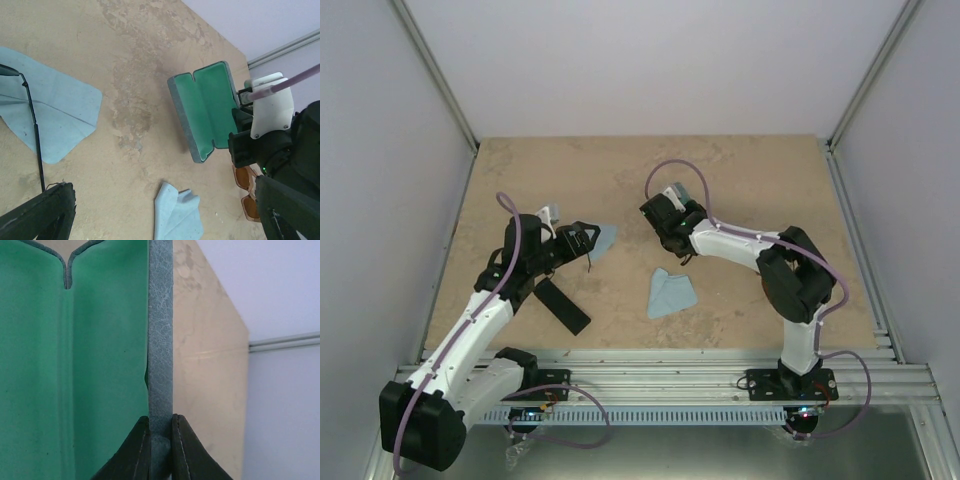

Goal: Organize the sunglasses
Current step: Place the sunglasses case at the center of the board.

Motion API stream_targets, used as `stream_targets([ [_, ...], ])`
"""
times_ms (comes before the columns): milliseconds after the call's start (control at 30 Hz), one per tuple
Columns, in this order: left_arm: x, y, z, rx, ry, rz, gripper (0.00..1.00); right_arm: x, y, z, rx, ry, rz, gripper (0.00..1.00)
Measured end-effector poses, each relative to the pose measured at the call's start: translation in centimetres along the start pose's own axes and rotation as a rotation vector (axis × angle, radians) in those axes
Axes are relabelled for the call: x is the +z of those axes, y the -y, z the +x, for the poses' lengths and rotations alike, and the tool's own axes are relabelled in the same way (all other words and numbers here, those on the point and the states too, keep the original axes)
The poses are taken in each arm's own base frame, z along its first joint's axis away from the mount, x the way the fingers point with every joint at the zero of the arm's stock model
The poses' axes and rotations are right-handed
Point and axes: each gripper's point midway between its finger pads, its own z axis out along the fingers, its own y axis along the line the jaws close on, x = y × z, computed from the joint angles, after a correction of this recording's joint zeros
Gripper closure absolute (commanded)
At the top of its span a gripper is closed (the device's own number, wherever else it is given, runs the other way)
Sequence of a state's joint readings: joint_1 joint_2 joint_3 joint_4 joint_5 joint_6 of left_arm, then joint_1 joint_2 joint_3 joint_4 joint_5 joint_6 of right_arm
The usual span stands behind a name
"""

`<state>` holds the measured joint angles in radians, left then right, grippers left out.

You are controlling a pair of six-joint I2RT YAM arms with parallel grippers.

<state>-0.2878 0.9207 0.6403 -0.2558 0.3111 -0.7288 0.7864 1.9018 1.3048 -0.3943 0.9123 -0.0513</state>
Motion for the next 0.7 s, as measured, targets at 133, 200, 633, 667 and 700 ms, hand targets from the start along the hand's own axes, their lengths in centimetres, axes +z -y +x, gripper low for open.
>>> stream_targets([
  [133, 0.0, 0.0, 0.0, 0.000, 0.000, 0.000, 0.01, 0.8, 0.6, 0.5, -0.077, -0.033, 0.088, 0.97],
  [200, 0.0, 0.0, 0.0, 0.000, 0.000, 0.000, 0.01, 1.0, 0.7, 0.5, -0.101, -0.043, 0.122, 0.97],
  [633, 0.0, -0.1, 0.1, -0.001, -0.003, -0.002, 0.01, 1.5, 0.4, 0.9, -0.137, -0.062, 0.144, 0.93],
  [667, 0.0, -0.1, 0.1, -0.001, -0.003, -0.002, 0.01, 1.6, 0.3, 0.9, -0.135, -0.061, 0.137, 0.93],
  [700, 0.0, -0.1, 0.1, -0.001, -0.003, -0.001, 0.01, 1.6, 0.2, 1.0, -0.133, -0.062, 0.130, 0.93],
])
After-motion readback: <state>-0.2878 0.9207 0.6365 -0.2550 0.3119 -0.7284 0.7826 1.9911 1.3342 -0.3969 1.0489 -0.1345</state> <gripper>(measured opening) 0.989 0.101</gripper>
